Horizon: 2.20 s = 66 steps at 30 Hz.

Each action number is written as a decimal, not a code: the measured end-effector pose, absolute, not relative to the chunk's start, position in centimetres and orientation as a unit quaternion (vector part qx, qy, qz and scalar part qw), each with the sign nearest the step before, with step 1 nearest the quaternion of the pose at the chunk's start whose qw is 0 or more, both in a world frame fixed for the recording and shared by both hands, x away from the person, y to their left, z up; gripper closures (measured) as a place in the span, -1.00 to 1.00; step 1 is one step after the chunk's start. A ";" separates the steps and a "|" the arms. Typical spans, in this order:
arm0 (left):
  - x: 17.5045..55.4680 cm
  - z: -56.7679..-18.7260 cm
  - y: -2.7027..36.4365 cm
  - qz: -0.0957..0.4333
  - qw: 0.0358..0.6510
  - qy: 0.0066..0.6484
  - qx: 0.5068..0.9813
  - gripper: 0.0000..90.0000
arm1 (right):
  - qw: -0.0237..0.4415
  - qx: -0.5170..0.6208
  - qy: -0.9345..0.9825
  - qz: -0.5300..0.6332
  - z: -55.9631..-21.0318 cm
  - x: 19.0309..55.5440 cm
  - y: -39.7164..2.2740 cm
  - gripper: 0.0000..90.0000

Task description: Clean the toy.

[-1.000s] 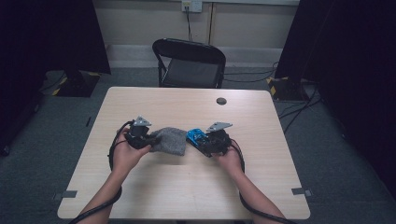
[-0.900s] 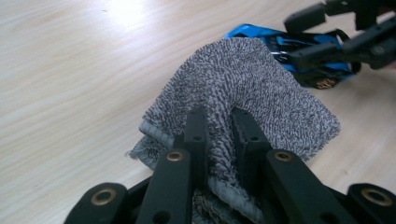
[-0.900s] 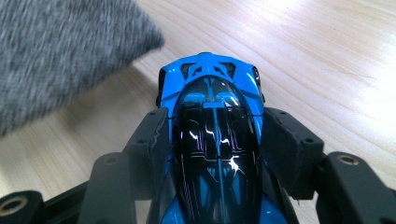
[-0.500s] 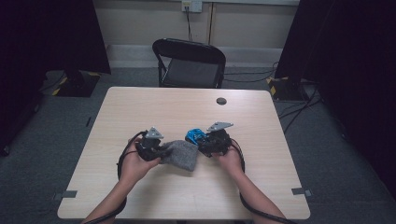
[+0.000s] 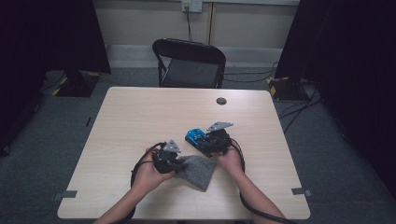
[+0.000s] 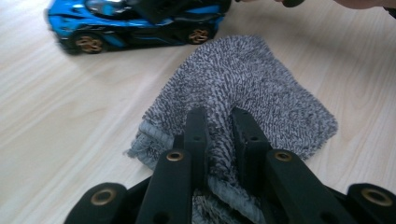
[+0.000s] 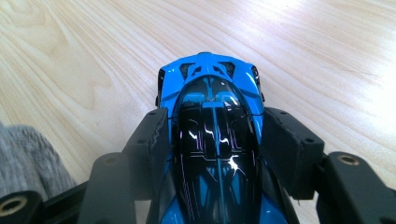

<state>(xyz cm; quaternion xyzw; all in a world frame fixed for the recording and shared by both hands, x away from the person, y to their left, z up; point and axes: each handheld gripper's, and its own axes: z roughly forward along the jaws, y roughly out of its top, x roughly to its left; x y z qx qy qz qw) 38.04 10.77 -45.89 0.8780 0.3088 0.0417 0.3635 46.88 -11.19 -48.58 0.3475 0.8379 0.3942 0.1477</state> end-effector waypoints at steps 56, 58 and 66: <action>44.6 -47.2 14.7 0.125 0.350 0.426 0.825 0.73 | 0.152 0.347 0.836 0.397 -48.7 46.7 -11.2 -0.06; 44.9 -47.2 14.9 0.126 0.348 0.430 0.823 0.73 | 0.152 0.347 0.836 0.397 -48.7 46.8 -11.2 -0.06; 45.9 -47.1 15.5 0.133 0.345 0.445 0.815 0.73 | 0.152 0.346 0.836 0.398 -48.7 46.8 -11.2 -0.06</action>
